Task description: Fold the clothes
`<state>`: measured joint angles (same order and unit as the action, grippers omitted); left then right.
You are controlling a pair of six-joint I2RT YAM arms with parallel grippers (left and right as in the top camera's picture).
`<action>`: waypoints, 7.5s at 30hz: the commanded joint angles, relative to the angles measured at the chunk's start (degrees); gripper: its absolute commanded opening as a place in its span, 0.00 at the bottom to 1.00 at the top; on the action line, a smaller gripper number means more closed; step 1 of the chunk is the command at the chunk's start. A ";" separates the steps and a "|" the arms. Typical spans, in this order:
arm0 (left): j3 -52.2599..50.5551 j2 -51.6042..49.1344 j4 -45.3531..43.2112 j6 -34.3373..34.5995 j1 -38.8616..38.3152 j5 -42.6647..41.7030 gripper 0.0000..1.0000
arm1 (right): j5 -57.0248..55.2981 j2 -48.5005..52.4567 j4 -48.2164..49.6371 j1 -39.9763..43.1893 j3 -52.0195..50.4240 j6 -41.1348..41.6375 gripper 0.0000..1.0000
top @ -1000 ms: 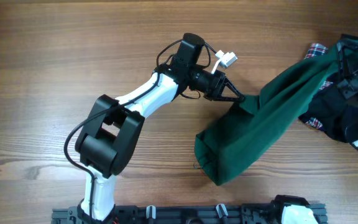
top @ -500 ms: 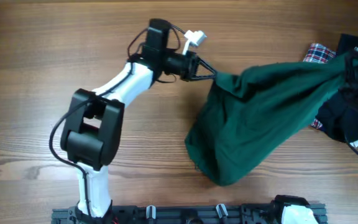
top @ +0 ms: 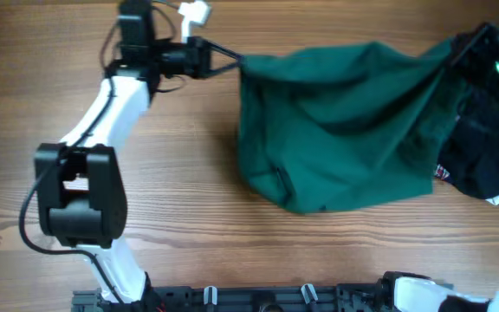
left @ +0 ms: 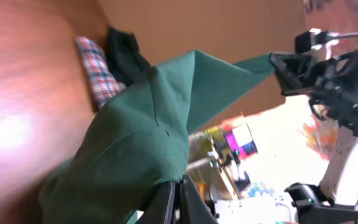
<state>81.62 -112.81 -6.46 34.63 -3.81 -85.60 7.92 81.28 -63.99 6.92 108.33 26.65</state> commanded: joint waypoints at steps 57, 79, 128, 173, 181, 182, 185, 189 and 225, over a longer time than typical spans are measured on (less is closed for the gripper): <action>0.02 5.60 37.35 -19.52 -10.08 64.65 0.85 | -9.27 24.55 -3.41 -7.82 -1.11 -8.41 1.00; 0.00 16.83 65.24 -25.77 -14.62 69.02 0.89 | -12.31 4.39 -21.92 -7.80 -1.11 -5.27 1.00; -5.88 13.31 67.06 -36.46 -1.09 64.98 0.04 | -10.38 4.61 -11.13 -7.82 -18.69 -7.13 1.00; -5.88 13.29 67.80 -35.01 1.79 65.53 0.04 | 11.91 4.61 33.99 -7.80 -67.93 -8.46 0.98; -5.88 13.29 67.78 -35.01 1.79 65.53 0.04 | 15.32 3.93 33.83 -7.80 -67.91 -8.46 0.87; -5.88 13.29 67.78 -35.01 1.79 65.53 0.04 | 15.41 3.76 33.64 -7.82 -67.91 -8.17 0.86; -5.88 13.29 67.78 -35.01 1.79 65.53 0.04 | 15.52 3.56 32.04 -7.82 -67.91 -6.47 0.78; -5.88 13.29 67.82 -34.99 1.79 65.40 0.04 | 15.52 3.56 29.81 -7.80 -67.91 -6.45 0.18; -0.39 39.95 68.26 -29.64 1.81 61.68 0.04 | 30.53 -5.73 12.59 -7.82 -59.56 -19.45 0.42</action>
<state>80.34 -71.66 61.76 4.03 -2.28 -24.01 27.07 71.22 -54.15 -0.82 54.19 14.46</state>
